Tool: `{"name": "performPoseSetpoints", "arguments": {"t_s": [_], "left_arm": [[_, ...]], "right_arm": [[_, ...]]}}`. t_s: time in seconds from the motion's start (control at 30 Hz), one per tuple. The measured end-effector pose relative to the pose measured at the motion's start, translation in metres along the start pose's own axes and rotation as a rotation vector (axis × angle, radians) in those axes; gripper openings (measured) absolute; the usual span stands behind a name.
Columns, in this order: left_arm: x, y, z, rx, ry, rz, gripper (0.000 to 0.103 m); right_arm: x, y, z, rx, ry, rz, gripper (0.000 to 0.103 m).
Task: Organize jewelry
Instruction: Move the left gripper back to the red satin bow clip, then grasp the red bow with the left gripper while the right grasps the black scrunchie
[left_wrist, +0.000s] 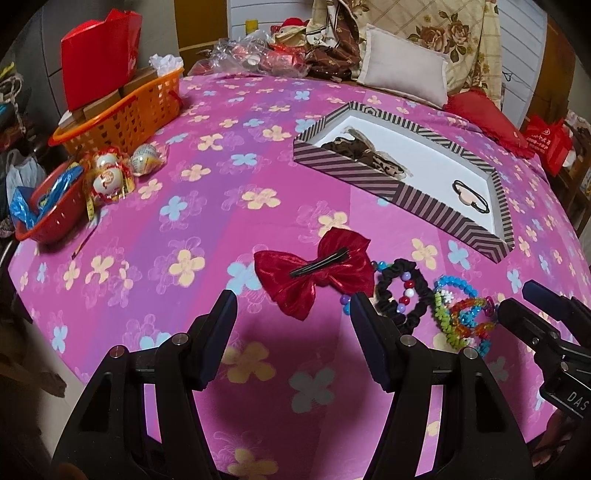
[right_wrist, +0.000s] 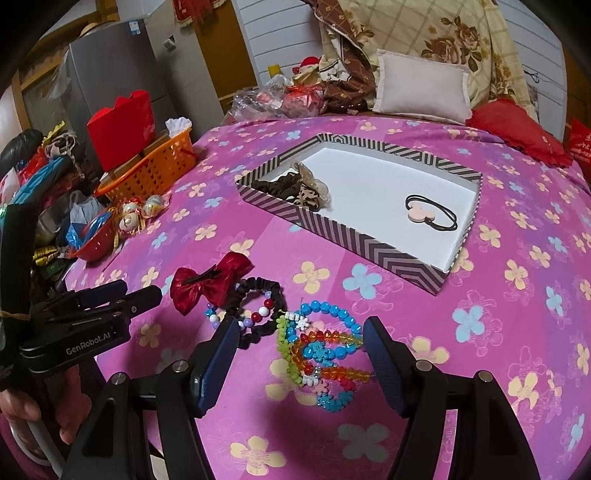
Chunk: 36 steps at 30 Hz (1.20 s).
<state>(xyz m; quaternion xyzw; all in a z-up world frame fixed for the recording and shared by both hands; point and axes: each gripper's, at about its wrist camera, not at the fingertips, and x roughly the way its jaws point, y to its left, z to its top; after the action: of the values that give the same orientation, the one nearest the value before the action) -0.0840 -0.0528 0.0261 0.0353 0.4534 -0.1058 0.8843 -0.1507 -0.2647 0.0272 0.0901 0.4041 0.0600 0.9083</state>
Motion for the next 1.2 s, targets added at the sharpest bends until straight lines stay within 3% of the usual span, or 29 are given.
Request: {"name": "performPoseSetpoints", "arguments": {"t_s": [0.4,0.5,0.73,0.97,1.2], "left_arm": [[0.019,0.051,-0.018,-0.034,0.086,-0.061,0.064],[0.024,0.056,-0.016,-0.039,0.092,-0.063,0.064],[0.037,0.049,-0.003,-0.009,0.087,-0.104,0.064],[0.053,0.024,0.016,0.119,0.095,-0.185,0.068],[0.07,0.01,0.024,0.262,0.105,-0.203,0.068]], "right_arm": [[0.026,0.023,-0.002,-0.132,0.029,-0.006,0.067],[0.04,0.025,0.002,-0.144,0.054,0.009,0.055],[0.059,0.024,0.012,-0.161,0.064,0.02,0.054],[0.069,0.021,0.02,-0.187,0.087,0.046,0.054],[0.093,0.024,0.024,-0.229,0.148,0.06,0.039]]}}
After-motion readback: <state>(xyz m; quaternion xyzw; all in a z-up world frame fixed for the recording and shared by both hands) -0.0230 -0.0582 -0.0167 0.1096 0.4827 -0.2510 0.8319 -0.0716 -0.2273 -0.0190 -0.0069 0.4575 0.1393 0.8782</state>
